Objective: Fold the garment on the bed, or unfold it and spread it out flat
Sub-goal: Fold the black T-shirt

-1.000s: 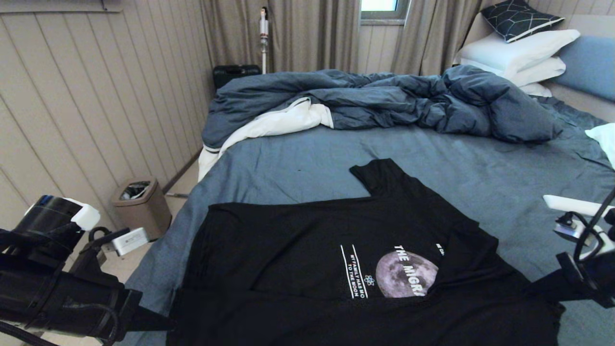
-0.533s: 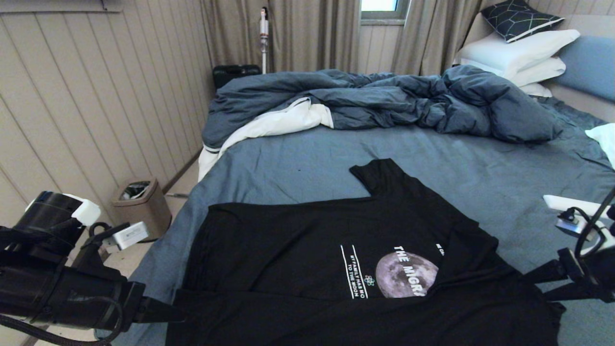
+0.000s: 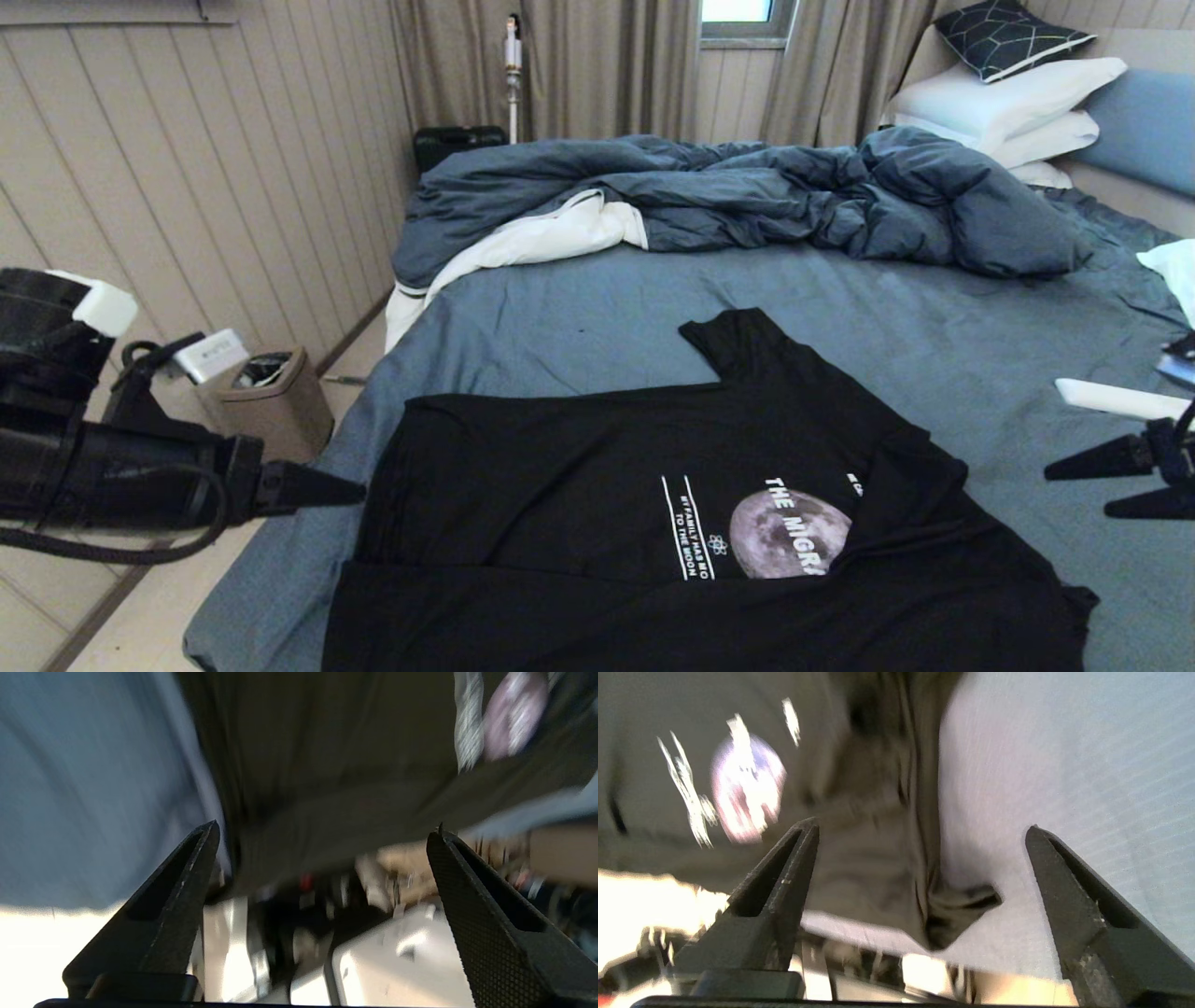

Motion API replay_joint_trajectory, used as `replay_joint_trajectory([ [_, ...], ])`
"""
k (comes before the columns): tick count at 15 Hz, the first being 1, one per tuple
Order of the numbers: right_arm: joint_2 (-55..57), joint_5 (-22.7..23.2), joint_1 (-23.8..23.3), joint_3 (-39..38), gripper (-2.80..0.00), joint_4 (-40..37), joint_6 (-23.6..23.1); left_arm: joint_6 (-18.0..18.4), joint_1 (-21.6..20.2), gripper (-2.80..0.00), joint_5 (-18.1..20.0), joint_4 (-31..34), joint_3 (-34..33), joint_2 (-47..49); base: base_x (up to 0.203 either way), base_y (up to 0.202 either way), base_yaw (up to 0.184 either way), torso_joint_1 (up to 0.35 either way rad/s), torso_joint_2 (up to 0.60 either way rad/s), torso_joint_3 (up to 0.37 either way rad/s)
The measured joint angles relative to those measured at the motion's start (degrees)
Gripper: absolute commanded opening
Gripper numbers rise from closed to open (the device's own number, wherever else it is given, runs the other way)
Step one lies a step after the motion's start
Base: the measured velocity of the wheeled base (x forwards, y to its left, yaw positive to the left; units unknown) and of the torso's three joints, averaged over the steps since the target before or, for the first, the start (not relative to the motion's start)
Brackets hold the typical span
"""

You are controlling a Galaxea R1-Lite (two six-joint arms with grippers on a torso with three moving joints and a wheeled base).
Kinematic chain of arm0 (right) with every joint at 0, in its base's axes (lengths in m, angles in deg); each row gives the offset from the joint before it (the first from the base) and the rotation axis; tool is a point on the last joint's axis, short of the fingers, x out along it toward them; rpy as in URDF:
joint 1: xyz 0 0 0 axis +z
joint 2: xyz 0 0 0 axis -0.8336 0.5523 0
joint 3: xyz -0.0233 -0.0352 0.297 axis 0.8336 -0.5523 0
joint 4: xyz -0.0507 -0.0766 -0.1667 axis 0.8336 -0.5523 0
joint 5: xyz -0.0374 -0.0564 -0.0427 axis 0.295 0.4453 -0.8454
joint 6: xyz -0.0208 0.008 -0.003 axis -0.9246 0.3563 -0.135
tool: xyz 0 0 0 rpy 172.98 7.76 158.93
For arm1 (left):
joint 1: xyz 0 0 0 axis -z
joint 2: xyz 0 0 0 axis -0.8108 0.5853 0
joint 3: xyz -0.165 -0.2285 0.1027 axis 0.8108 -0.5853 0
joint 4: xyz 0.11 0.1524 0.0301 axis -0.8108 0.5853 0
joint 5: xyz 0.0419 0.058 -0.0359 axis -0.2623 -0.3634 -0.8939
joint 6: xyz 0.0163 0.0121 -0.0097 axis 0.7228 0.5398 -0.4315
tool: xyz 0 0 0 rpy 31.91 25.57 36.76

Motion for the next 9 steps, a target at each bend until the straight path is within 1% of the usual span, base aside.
replay_joint_trajectory([
  [1, -0.90, 0.19, -0.24, 2.21, -2.80, 0.02, 1.97, -0.22, -0.49, -2.80, -0.13, -0.02, 2.25, -0.02, 0.000, 0.000, 0.000, 0.000, 0.00, 0.000],
  [2, -1.47, 0.26, -0.18, 4.23, -2.80, 0.05, 3.51, -0.33, -0.93, -2.80, -0.54, -0.02, 4.13, 0.32, 0.000, 0.000, 0.000, 0.000, 0.00, 0.000],
  [4, -1.60, 0.35, 0.98, 7.88, -2.80, 0.02, 5.08, -0.41, -1.41, -2.80, -2.09, -0.03, 7.74, 2.39, 0.000, 0.000, 0.000, 0.000, 0.00, 0.000],
  [6, -0.43, 0.38, 3.45, 11.58, -2.80, 0.24, 6.97, -0.41, -1.77, -2.80, -3.62, -0.08, 11.89, 5.81, 0.000, 0.000, 0.000, 0.000, 0.00, 0.000],
  [9, 3.94, 0.34, 6.40, 19.22, -2.80, 0.33, 10.44, -0.46, -2.93, -2.80, -4.41, -0.14, 18.52, 12.36, 0.000, 0.000, 0.000, 0.000, 0.00, 0.000],
])
